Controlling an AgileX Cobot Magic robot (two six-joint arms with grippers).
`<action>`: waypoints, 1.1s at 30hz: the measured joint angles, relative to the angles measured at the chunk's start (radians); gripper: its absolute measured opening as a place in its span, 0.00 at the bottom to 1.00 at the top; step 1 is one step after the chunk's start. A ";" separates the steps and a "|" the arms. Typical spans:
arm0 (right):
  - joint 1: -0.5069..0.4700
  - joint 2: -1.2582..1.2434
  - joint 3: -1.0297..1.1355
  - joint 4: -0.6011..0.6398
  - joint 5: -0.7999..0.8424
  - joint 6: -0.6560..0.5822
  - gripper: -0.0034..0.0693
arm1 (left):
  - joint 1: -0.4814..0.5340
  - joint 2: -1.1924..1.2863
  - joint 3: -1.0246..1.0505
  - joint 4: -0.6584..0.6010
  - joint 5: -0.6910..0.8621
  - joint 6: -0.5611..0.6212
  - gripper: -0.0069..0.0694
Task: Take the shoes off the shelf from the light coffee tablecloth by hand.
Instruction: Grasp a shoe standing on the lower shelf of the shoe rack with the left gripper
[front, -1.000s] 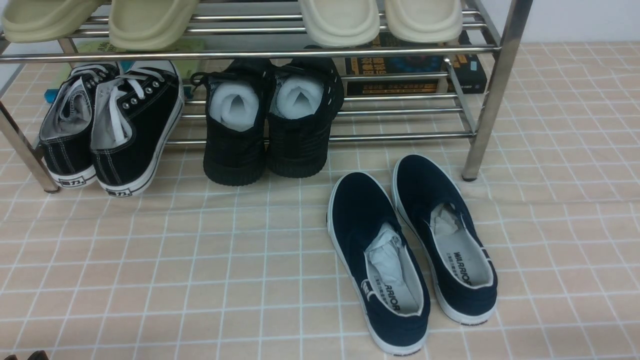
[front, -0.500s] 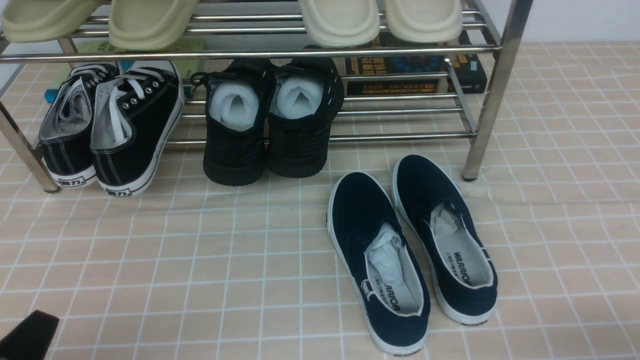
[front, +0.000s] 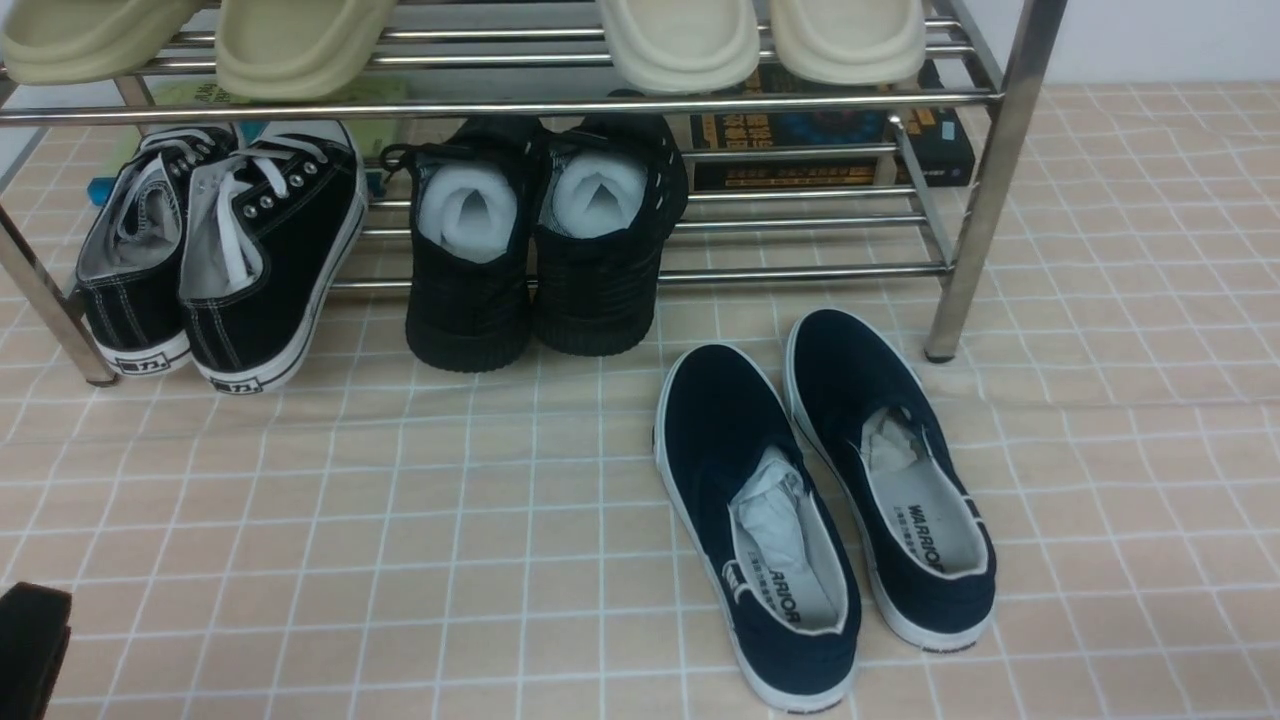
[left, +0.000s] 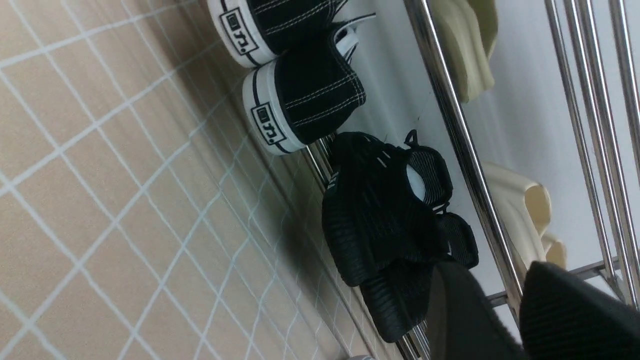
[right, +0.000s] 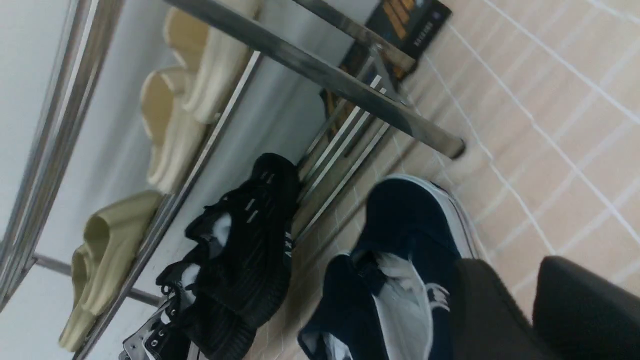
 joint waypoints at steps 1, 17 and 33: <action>0.000 0.005 -0.041 -0.003 0.004 -0.072 0.22 | 0.000 0.000 -0.014 0.003 0.010 0.010 0.33; 0.000 0.691 -0.616 -0.049 0.615 -0.597 0.03 | 0.000 0.723 -0.542 0.080 0.745 0.466 0.09; 0.000 0.923 -0.658 -0.052 0.732 -0.722 0.05 | -0.056 1.350 -1.226 0.034 0.902 0.587 0.33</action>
